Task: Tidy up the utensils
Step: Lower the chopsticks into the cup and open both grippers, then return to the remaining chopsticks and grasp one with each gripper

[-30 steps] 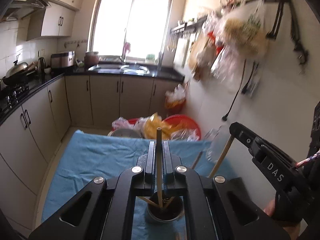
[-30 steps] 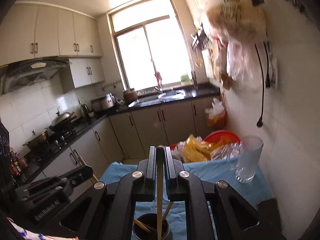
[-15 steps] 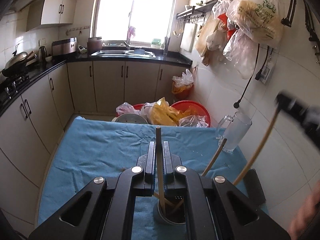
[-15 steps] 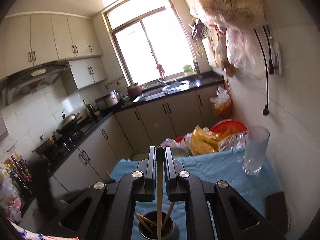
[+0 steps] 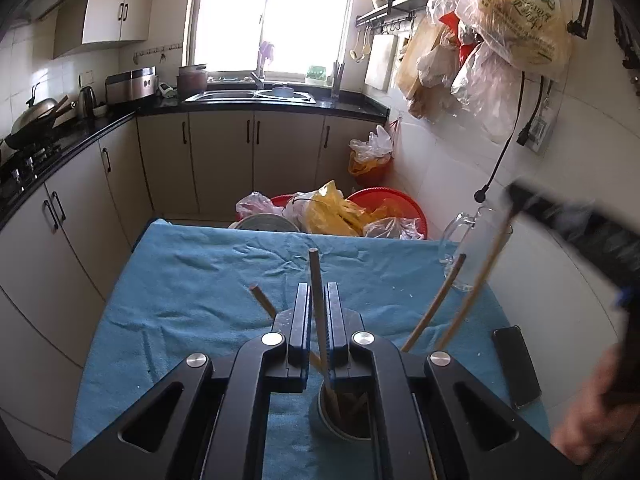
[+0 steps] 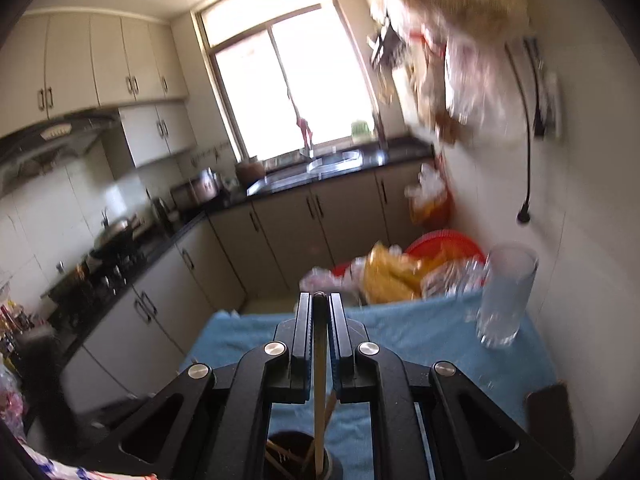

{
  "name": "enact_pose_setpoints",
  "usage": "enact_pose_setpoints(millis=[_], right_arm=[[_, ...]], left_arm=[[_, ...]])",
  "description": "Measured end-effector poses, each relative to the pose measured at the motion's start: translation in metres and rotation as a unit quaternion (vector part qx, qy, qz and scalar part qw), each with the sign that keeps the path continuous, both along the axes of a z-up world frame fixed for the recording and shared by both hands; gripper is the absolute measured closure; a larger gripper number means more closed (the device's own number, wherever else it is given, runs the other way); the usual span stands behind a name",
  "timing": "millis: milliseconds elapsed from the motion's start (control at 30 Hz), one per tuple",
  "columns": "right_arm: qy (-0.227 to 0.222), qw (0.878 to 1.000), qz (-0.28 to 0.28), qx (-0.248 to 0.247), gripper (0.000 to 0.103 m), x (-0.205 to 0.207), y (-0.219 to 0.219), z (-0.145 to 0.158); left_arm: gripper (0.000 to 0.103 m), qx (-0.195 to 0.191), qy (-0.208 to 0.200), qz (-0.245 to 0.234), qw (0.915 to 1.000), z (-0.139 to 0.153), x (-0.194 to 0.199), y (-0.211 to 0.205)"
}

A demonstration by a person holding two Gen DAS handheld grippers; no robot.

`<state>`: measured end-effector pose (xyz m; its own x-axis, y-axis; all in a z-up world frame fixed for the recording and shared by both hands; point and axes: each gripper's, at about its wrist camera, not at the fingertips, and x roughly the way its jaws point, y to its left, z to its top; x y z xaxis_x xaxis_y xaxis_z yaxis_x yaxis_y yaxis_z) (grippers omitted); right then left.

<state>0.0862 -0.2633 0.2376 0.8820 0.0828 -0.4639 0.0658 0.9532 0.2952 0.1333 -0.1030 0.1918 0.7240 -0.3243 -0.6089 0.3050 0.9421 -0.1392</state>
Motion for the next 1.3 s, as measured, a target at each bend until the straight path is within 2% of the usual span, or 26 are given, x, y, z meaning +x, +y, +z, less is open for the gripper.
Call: enact_pose_setpoints(millis=[100, 167, 233, 300, 367, 400, 467, 500, 600, 700, 733, 767, 800, 867, 900, 1033, 1133, 1300], right_arm=[[0.023, 1.000, 0.001, 0.016, 0.093, 0.011, -0.005, -0.014], [0.025, 1.000, -0.005, 0.014, 0.076, 0.011, -0.008, -0.016], [0.019, 1.000, -0.012, 0.012, 0.067, 0.005, -0.012, -0.013], [0.013, 1.000, -0.014, 0.009, 0.066, -0.005, -0.015, -0.007], [0.007, 1.000, -0.017, -0.002, 0.059, -0.022, -0.019, 0.000], [0.007, 1.000, -0.018, -0.006, 0.056, -0.029, -0.019, 0.001], [0.014, 1.000, -0.015, -0.012, 0.047, -0.052, -0.022, -0.006], [0.021, 1.000, -0.011, -0.013, 0.047, -0.060, -0.023, -0.013], [0.071, 0.997, 0.008, -0.019, 0.046, -0.091, -0.023, -0.057], [0.146, 0.988, 0.034, -0.021, 0.046, -0.115, -0.019, -0.125], [0.176, 0.983, 0.042, -0.016, 0.050, -0.125, -0.019, -0.152], [0.193, 0.980, 0.047, -0.011, 0.059, -0.131, -0.018, -0.169], [0.211, 0.976, 0.054, -0.003, 0.064, -0.139, -0.017, -0.188], [0.221, 0.973, 0.059, 0.001, 0.068, -0.150, -0.016, -0.206], [0.222, 0.973, 0.060, -0.002, 0.068, -0.154, -0.015, -0.211], [0.211, 0.975, 0.065, -0.032, 0.069, -0.166, -0.011, -0.209], [0.207, 0.975, 0.069, -0.047, 0.070, -0.166, -0.008, -0.207], [0.209, 0.974, 0.066, -0.052, 0.074, -0.164, -0.008, -0.211]], left_arm=[[0.096, -0.005, -0.012, -0.005, 0.9999, 0.008, -0.012, 0.005], [0.090, -0.012, -0.019, -0.006, 0.9997, 0.014, -0.021, 0.010], [0.086, -0.017, -0.038, 0.002, 0.9991, 0.021, -0.038, 0.019], [0.086, -0.030, -0.051, 0.010, 0.9982, 0.027, -0.054, 0.031], [0.080, -0.053, -0.059, 0.007, 0.9968, 0.031, -0.077, 0.047], [0.074, -0.060, -0.062, 0.006, 0.9963, 0.031, -0.088, 0.054], [0.065, -0.065, -0.065, 0.005, 0.9957, 0.026, -0.109, 0.064], [0.062, -0.065, -0.064, 0.003, 0.9958, 0.022, -0.118, 0.068], [0.058, -0.058, -0.042, -0.005, 0.9974, -0.002, -0.138, 0.070], [0.058, -0.051, 0.019, -0.022, 0.9983, -0.044, -0.144, 0.062], [0.058, -0.050, 0.045, -0.027, 0.9974, -0.059, -0.143, 0.057], [0.058, -0.049, 0.075, -0.035, 0.9954, -0.077, -0.141, 0.051], [0.059, -0.046, 0.098, -0.044, 0.9932, -0.092, -0.140, 0.043], [0.064, -0.032, 0.123, -0.062, 0.9899, -0.114, -0.139, 0.029], [0.070, -0.013, 0.134, -0.073, 0.9881, -0.127, -0.140, 0.016], [0.075, 0.027, 0.153, -0.106, 0.9822, -0.157, -0.141, -0.016], [0.082, 0.039, 0.163, -0.115, 0.9792, -0.174, -0.139, -0.032], [0.094, 0.056, 0.162, -0.115, 0.9785, -0.181, -0.129, -0.046]])
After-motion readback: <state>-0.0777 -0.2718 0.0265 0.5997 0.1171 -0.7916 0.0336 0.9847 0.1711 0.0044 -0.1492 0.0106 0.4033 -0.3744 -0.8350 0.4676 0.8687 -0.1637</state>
